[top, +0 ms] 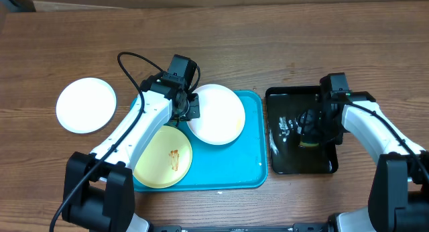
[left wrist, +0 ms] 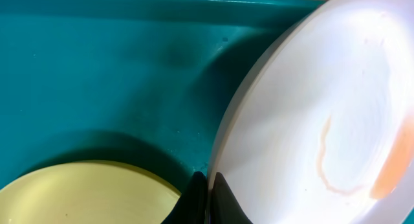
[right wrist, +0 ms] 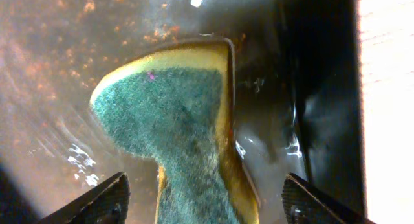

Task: Clean dirty plates on tray and stack at the side
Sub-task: 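Move the sponge back into the black tray water with right gripper, then lift the white plate with left gripper and tilt it over the black tray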

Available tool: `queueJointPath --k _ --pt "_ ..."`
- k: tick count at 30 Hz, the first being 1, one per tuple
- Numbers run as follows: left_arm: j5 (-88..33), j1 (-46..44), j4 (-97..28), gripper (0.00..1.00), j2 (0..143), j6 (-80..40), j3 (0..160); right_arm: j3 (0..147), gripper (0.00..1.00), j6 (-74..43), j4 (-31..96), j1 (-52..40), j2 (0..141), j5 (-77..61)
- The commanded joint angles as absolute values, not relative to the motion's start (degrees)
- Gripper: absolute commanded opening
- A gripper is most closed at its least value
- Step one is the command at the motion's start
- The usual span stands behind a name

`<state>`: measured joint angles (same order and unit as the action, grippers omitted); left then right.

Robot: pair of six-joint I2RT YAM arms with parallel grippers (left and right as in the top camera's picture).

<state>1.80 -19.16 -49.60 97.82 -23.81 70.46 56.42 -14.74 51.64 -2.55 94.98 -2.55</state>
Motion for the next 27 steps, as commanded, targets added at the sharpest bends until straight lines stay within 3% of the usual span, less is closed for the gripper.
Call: queueJointPath --k 1,6,17,27 --pt "3.18 -20.14 -50.33 0.04 95.31 -23.11 73.82 62.28 0.84 -14.70 53.23 -2.48 93.36 -2.83" --pt "6.02 -21.39 -54.00 0.04 94.32 -23.16 78.28 67.55 1.00 -14.72 54.61 -2.42 93.36 -1.93" --pt "11.38 -32.62 -56.53 0.04 94.35 -23.79 86.04 70.89 1.00 -14.92 51.68 5.80 93.38 7.27" --pt "16.88 -42.76 -50.61 0.04 94.39 -26.02 86.21 70.89 1.00 -14.94 51.70 10.15 93.38 8.54"
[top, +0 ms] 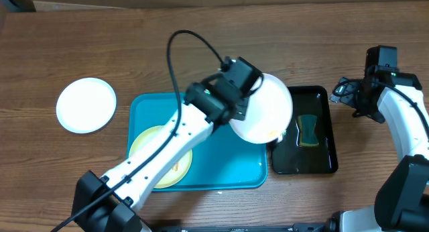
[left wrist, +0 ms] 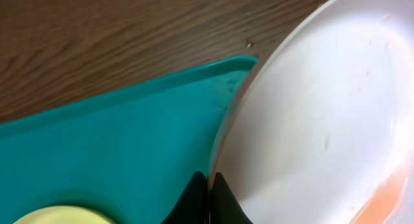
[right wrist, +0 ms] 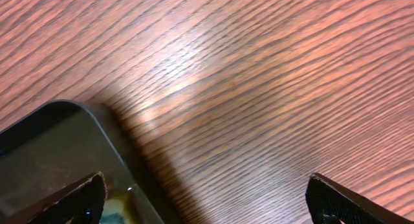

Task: Clean dirty plates on tray and stack at the side
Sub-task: 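Lift the white plate with left gripper and tilt it over the black tray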

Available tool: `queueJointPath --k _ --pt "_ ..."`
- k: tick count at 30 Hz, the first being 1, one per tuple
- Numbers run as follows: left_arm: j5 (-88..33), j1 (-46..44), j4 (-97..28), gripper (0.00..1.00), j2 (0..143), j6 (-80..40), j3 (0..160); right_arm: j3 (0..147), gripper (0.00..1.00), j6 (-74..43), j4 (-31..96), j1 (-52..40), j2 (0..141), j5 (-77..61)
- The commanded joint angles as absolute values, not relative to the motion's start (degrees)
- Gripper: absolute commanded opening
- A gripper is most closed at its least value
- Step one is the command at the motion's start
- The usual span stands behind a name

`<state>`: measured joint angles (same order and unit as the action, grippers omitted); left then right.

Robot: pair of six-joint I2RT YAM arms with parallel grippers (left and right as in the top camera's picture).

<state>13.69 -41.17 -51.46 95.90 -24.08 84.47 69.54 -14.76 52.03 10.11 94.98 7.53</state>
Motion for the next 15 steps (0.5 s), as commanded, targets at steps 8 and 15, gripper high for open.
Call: queueJointPath --k 8,15 --pt "29.74 -48.95 -48.38 0.04 94.39 -26.70 86.21 70.89 1.00 -14.94 51.70 10.15 93.38 8.54" --pt "45.12 -58.08 -45.52 0.04 94.39 -22.15 86.21 70.89 1.00 -14.94 51.70 10.15 93.38 8.54"
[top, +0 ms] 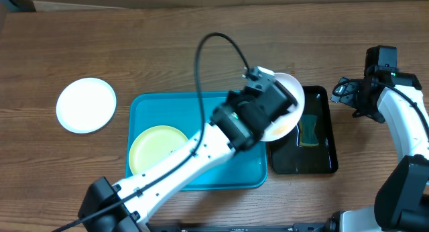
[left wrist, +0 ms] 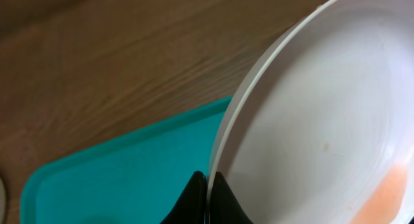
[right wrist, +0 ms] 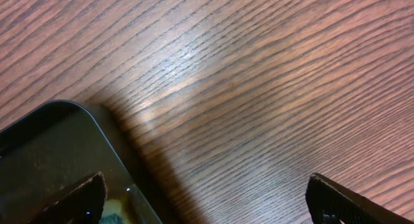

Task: Clean dirty plates on tray and stack at the side
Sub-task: 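Lift the white plate with left gripper and tilt it over the black tray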

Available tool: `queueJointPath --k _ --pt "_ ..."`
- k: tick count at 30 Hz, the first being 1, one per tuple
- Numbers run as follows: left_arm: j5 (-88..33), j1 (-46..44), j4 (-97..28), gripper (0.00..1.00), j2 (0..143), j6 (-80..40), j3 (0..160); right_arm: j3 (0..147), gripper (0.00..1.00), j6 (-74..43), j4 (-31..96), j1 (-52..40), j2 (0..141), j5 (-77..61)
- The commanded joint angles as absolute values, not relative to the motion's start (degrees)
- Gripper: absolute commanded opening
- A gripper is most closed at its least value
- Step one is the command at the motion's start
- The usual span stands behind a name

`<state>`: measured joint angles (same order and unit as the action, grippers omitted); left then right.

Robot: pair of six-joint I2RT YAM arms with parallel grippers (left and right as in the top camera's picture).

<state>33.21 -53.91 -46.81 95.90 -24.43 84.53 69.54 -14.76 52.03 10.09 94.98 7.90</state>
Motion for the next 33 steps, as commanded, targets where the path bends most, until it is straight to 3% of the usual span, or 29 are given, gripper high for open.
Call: queueJointPath --k 1,18,33 --pt "47.55 -59.55 -44.56 0.04 94.39 -21.43 86.21 70.89 1.00 -14.94 51.70 10.15 93.38 8.54" --pt "59.77 -71.02 -37.39 0.04 94.41 -8.73 86.19 70.89 1.00 -14.94 51.70 10.15 93.38 8.54" --pt "69.47 -72.77 -34.17 0.04 102.17 -4.05 86.19 70.89 1.00 -14.94 51.70 10.15 93.38 8.54"
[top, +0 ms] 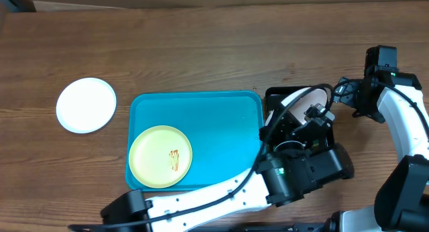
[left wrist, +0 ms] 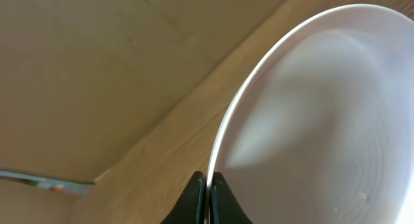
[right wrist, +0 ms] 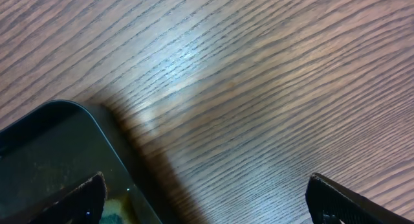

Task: Clean dirty plates on tray and stack at the side
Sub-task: 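Lift the white plate with left gripper and tilt it over the black tray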

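Note:
My left gripper (left wrist: 208, 188) is shut on the rim of the white plate (left wrist: 310, 120), which it holds tilted up on edge. From overhead only the plate's rim (top: 305, 93) shows, above the black basin (top: 280, 95), with the raised left arm covering most of the basin. A yellow plate (top: 160, 156) with an orange smear lies on the teal tray (top: 201, 118). The right gripper (right wrist: 207, 204) hangs open over bare wood by the basin's far right corner (right wrist: 45, 153). The sponge is hidden overhead.
A clean white plate (top: 86, 104) sits on the table left of the tray. The left arm reaches high across the tray's right front and the basin. The right arm (top: 395, 118) runs along the right side of the table.
The left arm has risen and turned. The white plate, then low at the basin's left edge, now stands on edge above the basin. The right gripper has not moved.
My left gripper first pinched the white plate's rim on the teal tray while the right gripper hung open over the sponge in the basin. Then the plate was off the tray and the right gripper beside the basin. The plate reached the basin's edge and now stands above it.

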Available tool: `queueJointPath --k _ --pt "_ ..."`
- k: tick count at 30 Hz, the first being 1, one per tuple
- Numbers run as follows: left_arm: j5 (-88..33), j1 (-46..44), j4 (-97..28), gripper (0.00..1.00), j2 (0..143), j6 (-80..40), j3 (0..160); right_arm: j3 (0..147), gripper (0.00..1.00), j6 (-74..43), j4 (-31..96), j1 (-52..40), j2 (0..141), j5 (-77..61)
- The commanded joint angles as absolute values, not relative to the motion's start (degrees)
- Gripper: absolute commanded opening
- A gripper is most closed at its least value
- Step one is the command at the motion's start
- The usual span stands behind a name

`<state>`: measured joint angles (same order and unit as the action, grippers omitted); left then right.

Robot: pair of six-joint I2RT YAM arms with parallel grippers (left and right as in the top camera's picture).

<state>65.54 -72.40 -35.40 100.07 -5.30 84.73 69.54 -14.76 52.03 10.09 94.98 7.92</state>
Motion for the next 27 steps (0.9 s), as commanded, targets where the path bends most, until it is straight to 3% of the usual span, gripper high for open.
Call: queueJointPath --k 1,13,19,27 --pt "69.49 -72.73 -33.80 0.04 102.52 -4.29 86.19 70.89 1.00 -14.94 51.70 10.15 93.38 8.54" --pt "66.98 -71.81 -29.30 0.04 102.52 -6.37 86.19 70.89 1.00 -14.94 51.70 10.15 93.38 8.54" --pt "49.06 -68.62 -29.74 0.04 102.52 -6.63 86.21 70.89 1.00 -14.94 51.70 10.15 93.38 8.54" --pt "26.02 -54.33 -32.56 0.04 101.21 -18.52 86.26 70.89 1.00 -14.94 51.68 10.15 93.38 8.54"
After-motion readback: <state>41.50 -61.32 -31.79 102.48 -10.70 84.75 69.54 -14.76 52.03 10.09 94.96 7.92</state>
